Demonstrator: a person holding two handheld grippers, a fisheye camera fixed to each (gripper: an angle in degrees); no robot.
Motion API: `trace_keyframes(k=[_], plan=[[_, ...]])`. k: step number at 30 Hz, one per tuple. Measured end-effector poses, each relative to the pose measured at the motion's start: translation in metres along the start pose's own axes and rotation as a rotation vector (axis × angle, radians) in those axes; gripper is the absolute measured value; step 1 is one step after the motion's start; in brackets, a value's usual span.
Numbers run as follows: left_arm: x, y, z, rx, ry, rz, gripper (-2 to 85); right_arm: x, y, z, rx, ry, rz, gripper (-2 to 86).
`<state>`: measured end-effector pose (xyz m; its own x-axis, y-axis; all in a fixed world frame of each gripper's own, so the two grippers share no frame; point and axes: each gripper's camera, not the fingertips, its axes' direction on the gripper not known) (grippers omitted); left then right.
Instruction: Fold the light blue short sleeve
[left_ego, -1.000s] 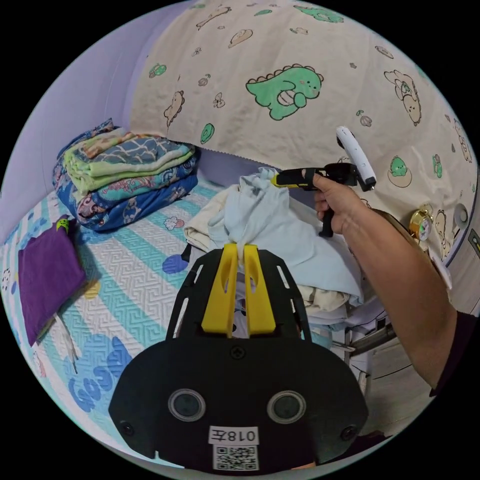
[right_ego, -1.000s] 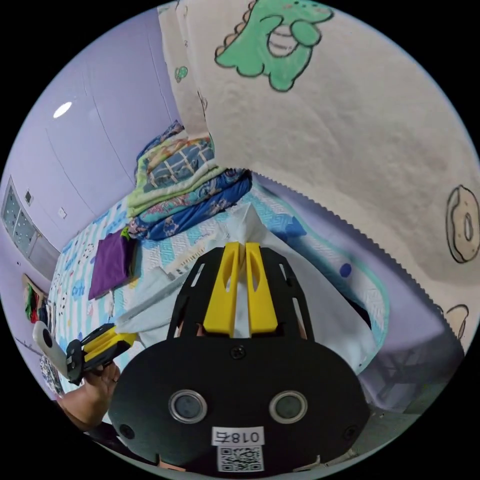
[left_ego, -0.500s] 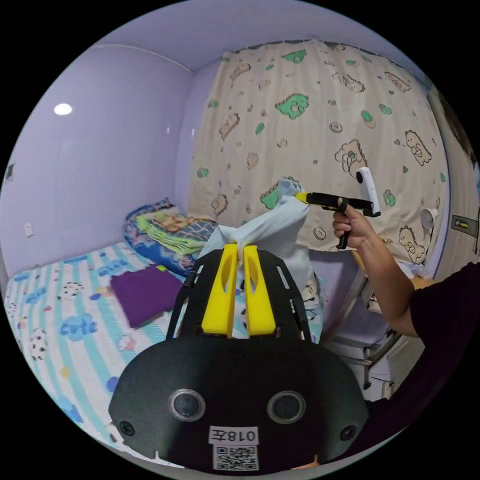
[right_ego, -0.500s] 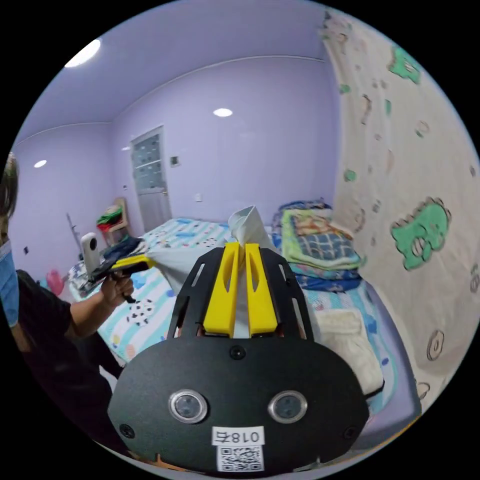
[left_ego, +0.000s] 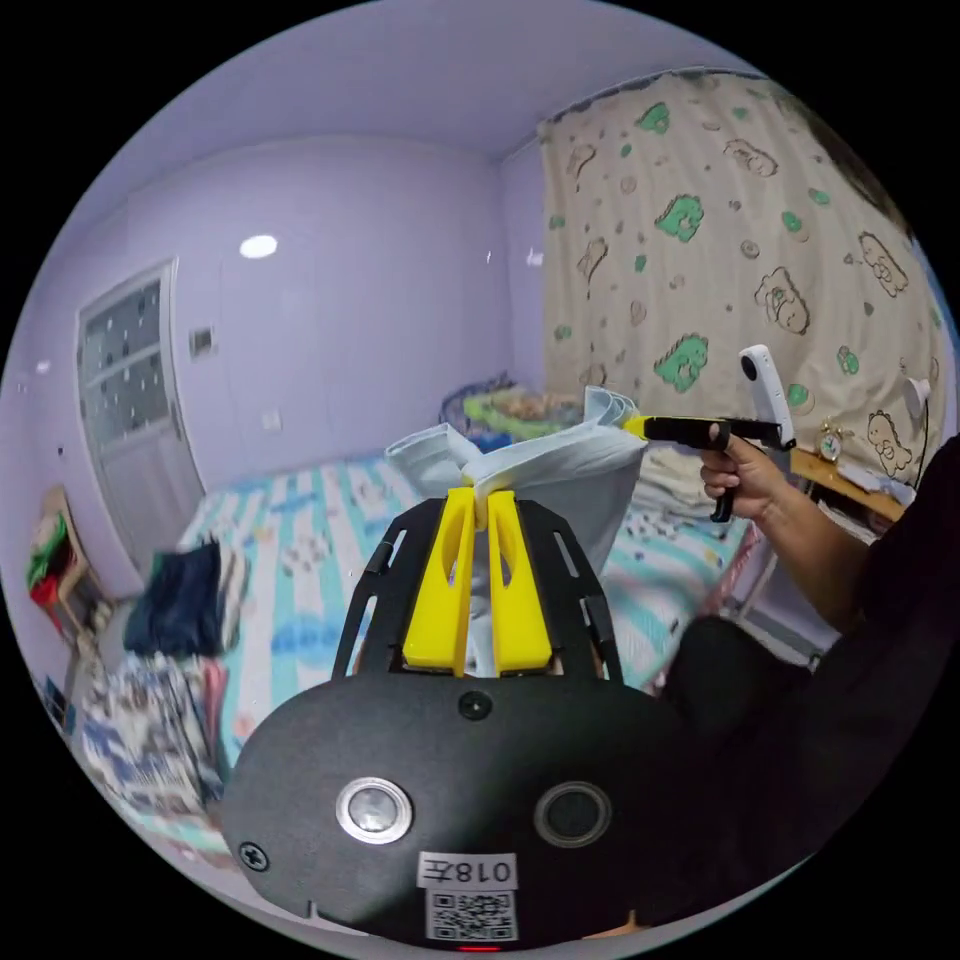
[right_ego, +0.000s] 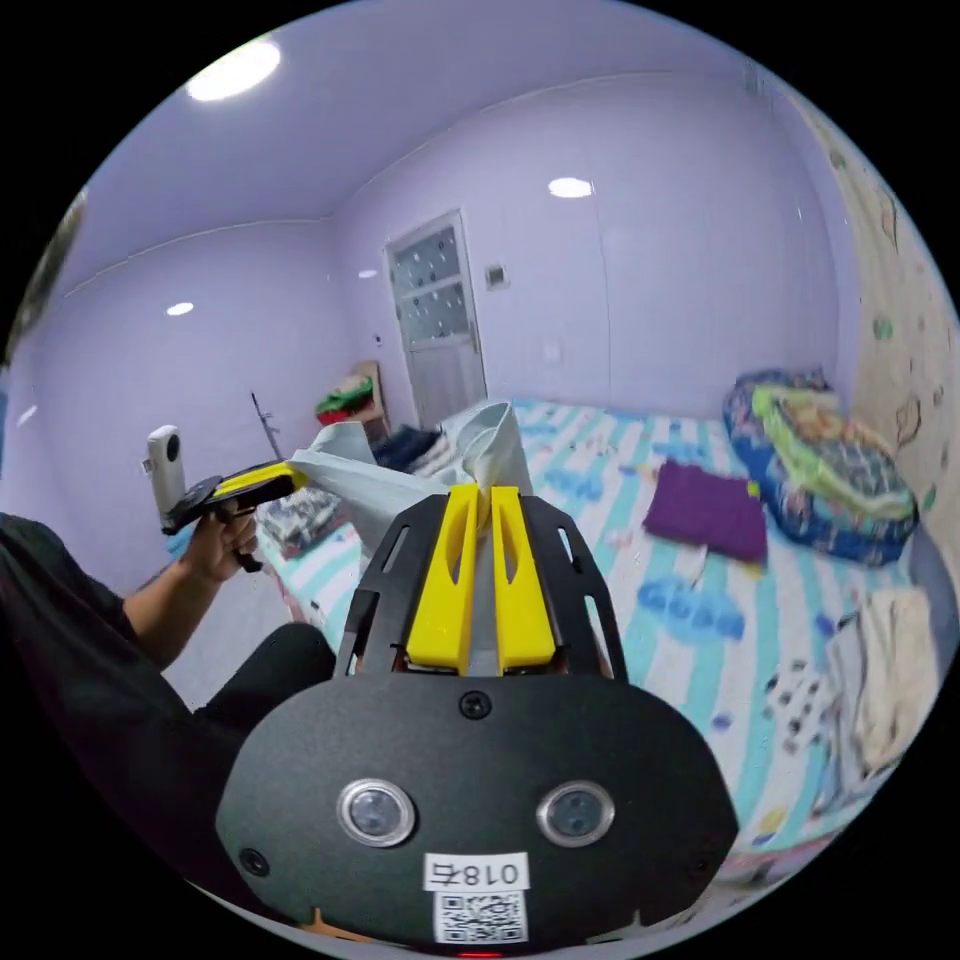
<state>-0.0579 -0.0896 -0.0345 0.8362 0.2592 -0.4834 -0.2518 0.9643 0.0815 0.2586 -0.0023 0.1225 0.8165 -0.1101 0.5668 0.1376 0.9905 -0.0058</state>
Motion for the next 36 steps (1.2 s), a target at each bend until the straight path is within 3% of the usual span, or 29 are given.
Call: trace_keyframes(k=[4, 13, 26, 30, 32, 36], plan=[[-0.003, 0.161, 0.061, -0.209, 0.069, -0.302, -0.5, 0.008, 0.107, 0.094, -0.259, -0.055, 0.225, 1.3], [0.017, 0.268, 0.144, -0.305, 0.122, -0.419, -0.4, 0.034, 0.150, 0.136, -0.411, -0.199, 0.327, 7.0], [0.027, 0.348, 0.222, -0.343, 0.230, -0.476, 3.7, 0.048, 0.140, 0.140, -0.369, -0.291, 0.435, 13.5], [0.021, 0.378, 0.247, -0.345, 0.334, -0.551, 9.8, 0.062, 0.147, 0.151, -0.382, -0.325, 0.525, 10.7], [0.019, 0.391, 0.257, -0.340, 0.379, -0.583, 10.8, 0.066, 0.152, 0.152, -0.366, -0.329, 0.568, 4.4], [0.017, 0.423, 0.277, -0.316, 0.428, -0.678, 5.9, 0.063, 0.153, 0.138, -0.313, -0.334, 0.567, 2.1]])
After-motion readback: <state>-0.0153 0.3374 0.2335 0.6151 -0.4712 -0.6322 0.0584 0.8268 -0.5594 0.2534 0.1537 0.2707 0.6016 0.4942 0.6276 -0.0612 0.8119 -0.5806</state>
